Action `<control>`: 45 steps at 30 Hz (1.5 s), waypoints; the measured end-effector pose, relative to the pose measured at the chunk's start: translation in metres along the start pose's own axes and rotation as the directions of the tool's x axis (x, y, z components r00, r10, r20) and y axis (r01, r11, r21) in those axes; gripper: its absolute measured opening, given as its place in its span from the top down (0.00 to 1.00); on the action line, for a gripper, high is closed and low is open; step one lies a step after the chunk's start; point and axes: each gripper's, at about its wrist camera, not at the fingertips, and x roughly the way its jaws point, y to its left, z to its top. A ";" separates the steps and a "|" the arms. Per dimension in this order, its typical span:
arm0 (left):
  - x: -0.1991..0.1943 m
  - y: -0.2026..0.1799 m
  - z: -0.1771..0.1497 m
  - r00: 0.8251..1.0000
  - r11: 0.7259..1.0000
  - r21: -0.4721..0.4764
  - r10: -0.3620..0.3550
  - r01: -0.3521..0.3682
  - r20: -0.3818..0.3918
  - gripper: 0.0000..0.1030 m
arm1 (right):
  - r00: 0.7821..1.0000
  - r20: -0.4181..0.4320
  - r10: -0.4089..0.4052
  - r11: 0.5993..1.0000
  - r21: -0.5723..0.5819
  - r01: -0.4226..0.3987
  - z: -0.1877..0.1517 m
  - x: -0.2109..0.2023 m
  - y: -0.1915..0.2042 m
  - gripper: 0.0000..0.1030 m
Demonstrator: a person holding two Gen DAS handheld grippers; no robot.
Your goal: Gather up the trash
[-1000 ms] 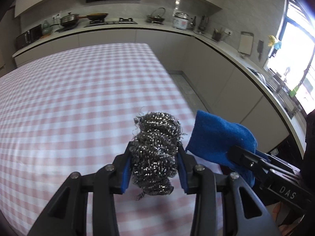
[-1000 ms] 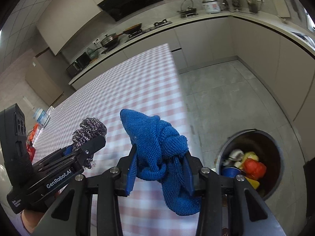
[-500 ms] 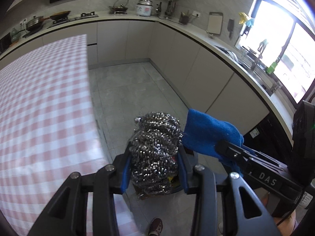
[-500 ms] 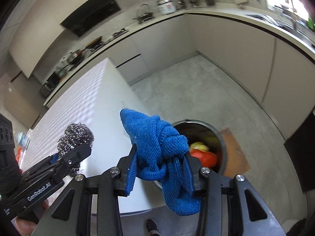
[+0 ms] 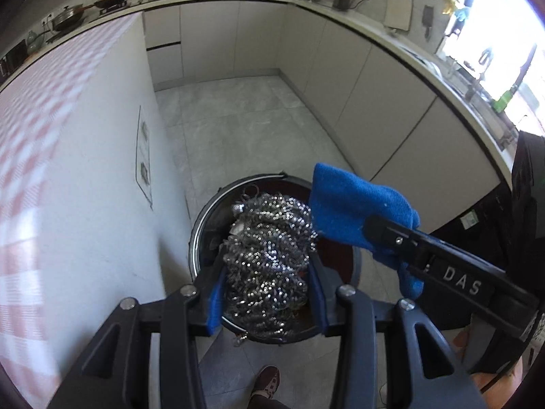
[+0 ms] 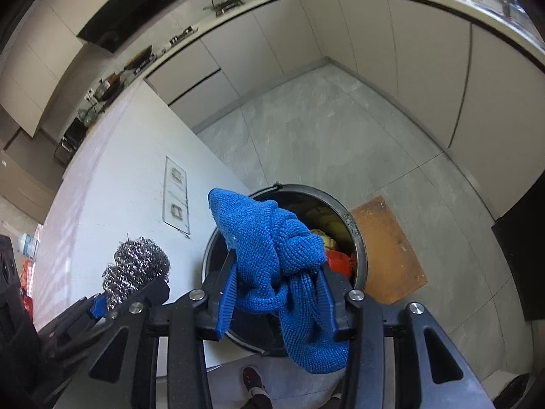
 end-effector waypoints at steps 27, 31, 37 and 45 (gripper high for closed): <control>-0.142 0.001 -0.019 0.963 0.977 -0.139 0.185 -0.159 0.198 0.18 | 0.997 0.045 0.055 0.979 -0.200 -0.044 -0.009 -0.095 0.035 0.30; -0.202 0.019 -0.043 0.935 0.962 -0.156 0.256 -0.222 0.244 0.13 | 0.993 0.068 0.095 0.959 -0.275 -0.073 -0.042 -0.137 0.069 0.26; -0.250 0.043 -0.092 0.900 0.947 -0.182 0.309 -0.263 0.306 0.11 | 0.977 0.198 0.075 0.934 -0.358 0.001 -0.113 -0.199 0.116 0.15; -0.282 0.049 -0.151 0.897 0.947 -0.206 0.303 -0.247 0.321 0.10 | 0.951 0.307 -0.027 0.928 -0.347 0.139 -0.195 -0.261 0.143 0.09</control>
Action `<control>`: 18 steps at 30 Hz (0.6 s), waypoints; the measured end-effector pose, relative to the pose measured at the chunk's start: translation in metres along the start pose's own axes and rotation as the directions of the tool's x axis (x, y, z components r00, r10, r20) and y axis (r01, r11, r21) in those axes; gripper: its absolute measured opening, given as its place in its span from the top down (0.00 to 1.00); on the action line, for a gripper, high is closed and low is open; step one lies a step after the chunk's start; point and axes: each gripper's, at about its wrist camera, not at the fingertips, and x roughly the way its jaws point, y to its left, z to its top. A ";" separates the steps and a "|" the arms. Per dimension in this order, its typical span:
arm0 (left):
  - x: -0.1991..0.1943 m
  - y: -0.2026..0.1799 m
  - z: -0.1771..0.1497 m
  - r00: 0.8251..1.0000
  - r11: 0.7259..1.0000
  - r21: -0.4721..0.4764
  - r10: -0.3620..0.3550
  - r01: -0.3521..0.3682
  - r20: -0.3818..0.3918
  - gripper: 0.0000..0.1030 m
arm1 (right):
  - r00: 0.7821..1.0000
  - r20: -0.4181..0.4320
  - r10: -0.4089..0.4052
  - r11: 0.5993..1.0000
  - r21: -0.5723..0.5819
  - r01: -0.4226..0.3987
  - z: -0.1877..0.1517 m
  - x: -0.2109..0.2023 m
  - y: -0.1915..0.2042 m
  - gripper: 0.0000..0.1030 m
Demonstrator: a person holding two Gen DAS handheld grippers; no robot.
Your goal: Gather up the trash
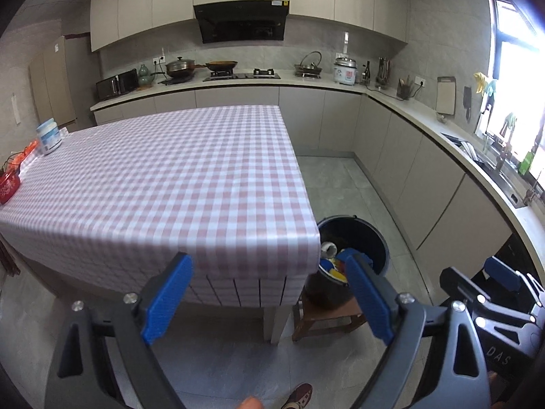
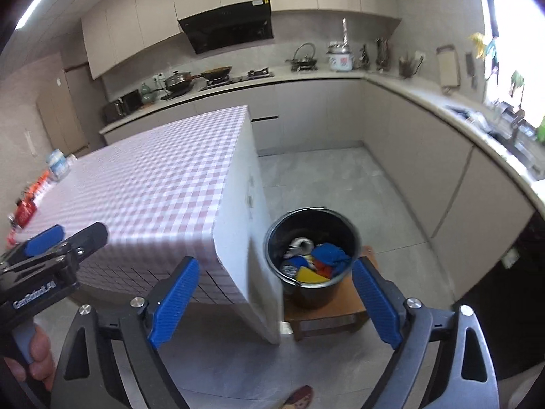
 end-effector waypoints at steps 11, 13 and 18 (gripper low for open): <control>-0.034 -0.002 -0.020 1.000 0.999 -0.029 0.015 -0.015 0.023 0.10 | 1.000 0.027 0.004 1.000 0.028 -0.005 -0.015 -0.047 -0.003 0.08; -0.036 -0.007 -0.022 0.999 0.999 -0.031 0.026 -0.025 0.023 0.10 | 1.000 0.027 0.014 0.999 0.033 -0.015 -0.013 -0.049 -0.007 0.08; -0.040 -0.019 -0.024 0.998 0.999 -0.024 0.047 -0.046 0.039 0.10 | 0.999 0.042 0.028 0.999 0.030 -0.030 -0.011 -0.057 -0.017 0.08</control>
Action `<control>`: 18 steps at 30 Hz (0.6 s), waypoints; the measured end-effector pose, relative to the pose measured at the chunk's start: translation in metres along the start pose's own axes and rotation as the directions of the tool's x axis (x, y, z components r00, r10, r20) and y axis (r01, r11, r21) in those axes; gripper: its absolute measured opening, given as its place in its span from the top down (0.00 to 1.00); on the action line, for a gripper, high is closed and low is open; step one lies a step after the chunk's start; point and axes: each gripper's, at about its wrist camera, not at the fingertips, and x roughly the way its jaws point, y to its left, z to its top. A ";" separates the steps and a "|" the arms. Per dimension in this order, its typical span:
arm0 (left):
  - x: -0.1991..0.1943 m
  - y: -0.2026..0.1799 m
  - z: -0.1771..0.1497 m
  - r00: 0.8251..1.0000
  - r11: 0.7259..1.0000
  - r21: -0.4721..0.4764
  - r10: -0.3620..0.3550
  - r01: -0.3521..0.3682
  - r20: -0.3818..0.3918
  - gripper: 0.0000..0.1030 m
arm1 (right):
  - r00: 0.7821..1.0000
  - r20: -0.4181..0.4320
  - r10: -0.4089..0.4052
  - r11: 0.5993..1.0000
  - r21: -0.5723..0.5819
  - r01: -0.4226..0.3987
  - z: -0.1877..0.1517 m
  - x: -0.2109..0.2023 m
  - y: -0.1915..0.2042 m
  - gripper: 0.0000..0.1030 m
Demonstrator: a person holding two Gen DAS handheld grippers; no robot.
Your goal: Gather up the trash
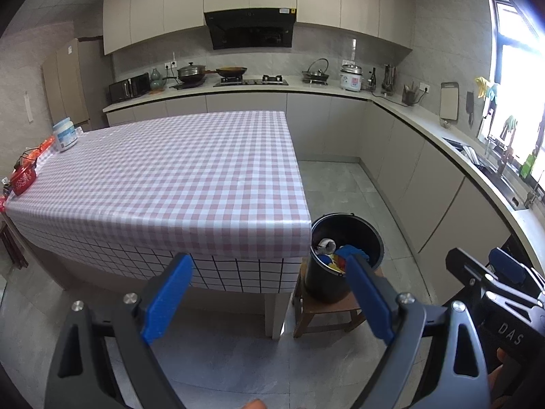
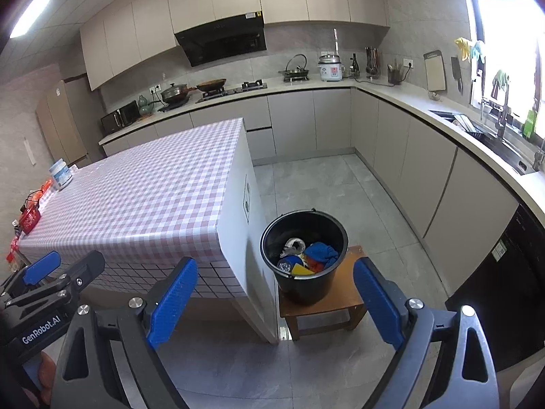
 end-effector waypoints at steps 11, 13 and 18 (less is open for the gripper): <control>-0.004 -0.009 -0.004 1.000 1.000 -0.013 0.018 -0.018 0.005 0.10 | 0.999 0.004 0.043 0.999 -0.011 -0.043 0.007 0.001 -0.008 0.08; -0.003 -0.009 -0.003 1.000 1.000 -0.013 0.021 -0.021 0.006 0.10 | 0.999 0.003 0.045 0.999 -0.011 -0.045 0.008 0.001 -0.008 0.08; -0.003 -0.009 -0.001 1.000 1.000 -0.011 0.022 -0.022 0.006 0.10 | 0.999 -0.001 0.046 0.999 -0.011 -0.046 0.010 0.004 -0.007 0.08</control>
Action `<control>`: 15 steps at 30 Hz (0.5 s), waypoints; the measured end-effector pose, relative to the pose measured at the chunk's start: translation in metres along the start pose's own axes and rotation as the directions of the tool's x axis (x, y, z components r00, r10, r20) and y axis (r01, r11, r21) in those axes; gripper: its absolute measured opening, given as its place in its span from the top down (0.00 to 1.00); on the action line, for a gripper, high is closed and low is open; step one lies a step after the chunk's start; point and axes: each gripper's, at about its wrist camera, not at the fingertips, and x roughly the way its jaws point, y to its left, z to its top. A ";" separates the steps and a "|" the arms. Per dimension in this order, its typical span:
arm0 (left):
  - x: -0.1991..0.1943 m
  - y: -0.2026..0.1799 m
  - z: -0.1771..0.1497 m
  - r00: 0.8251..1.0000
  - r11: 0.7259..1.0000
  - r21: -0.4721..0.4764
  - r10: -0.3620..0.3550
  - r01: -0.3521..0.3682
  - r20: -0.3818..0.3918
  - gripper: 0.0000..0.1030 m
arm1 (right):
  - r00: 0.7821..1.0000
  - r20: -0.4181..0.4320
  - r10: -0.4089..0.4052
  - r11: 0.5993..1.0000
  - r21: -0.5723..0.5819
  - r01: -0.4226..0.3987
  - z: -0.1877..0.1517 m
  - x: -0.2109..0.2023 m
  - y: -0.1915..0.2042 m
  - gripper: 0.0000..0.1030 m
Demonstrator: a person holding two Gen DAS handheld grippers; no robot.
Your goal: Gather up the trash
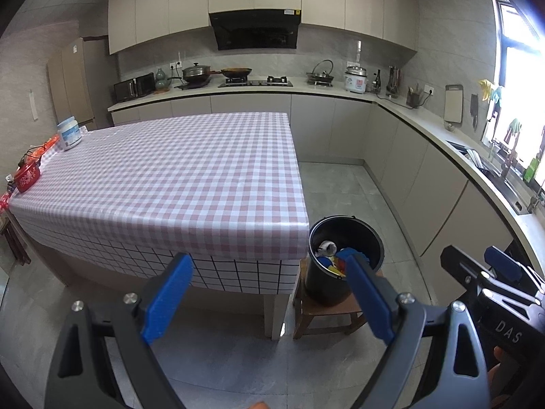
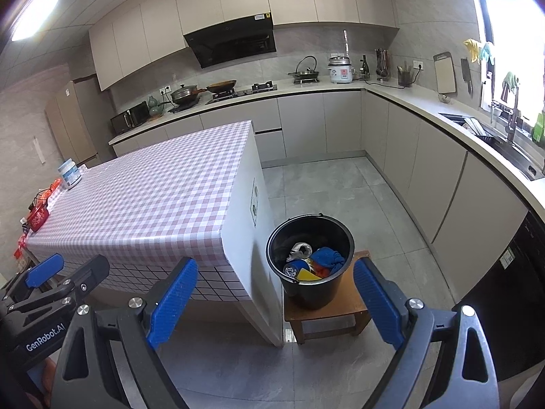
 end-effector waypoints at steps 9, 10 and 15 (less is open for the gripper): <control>0.001 0.001 0.003 1.000 1.000 0.000 -0.002 0.002 -0.003 0.10 | 1.000 -0.002 -0.001 1.000 0.002 0.001 0.000 0.000 -0.001 0.08; 0.001 0.002 0.003 1.000 1.000 -0.001 -0.002 0.002 -0.003 0.10 | 1.000 -0.003 0.000 1.000 0.002 0.000 0.001 0.000 -0.001 0.08; 0.003 0.003 0.004 1.000 1.000 0.001 -0.007 0.007 -0.005 0.10 | 1.000 -0.008 -0.002 1.000 0.003 0.002 0.001 0.002 0.001 0.08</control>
